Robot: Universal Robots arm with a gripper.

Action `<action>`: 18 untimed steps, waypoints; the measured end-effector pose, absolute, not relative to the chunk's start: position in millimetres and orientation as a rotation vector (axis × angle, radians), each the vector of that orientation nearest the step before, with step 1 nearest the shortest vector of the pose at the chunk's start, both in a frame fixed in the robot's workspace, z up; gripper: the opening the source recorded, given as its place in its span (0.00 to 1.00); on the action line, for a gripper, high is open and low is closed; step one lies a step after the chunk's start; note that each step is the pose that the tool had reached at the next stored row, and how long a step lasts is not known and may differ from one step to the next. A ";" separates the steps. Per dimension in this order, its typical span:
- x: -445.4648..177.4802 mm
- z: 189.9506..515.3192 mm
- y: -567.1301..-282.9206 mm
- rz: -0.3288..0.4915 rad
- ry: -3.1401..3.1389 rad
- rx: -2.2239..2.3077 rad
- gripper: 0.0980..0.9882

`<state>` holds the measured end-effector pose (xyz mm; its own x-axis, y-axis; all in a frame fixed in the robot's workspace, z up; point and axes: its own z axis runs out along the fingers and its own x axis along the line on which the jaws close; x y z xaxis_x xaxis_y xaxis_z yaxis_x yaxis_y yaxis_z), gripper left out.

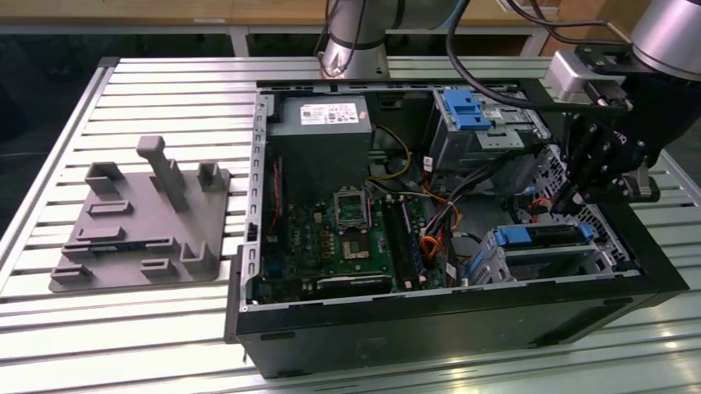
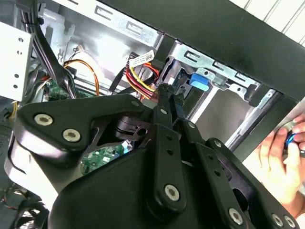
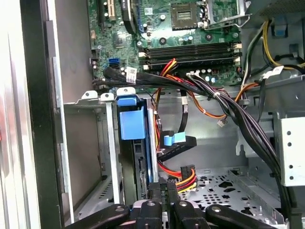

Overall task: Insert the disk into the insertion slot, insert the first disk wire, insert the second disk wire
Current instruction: 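Insert the first disk wire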

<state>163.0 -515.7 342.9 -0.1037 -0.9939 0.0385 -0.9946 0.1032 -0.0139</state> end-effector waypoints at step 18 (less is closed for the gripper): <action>163.1 342.7 -516.5 0.048 -2.265 2.142 0.07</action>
<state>163.1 -516.5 342.7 -0.0557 -0.9977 0.0389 -0.9984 0.0555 -0.0060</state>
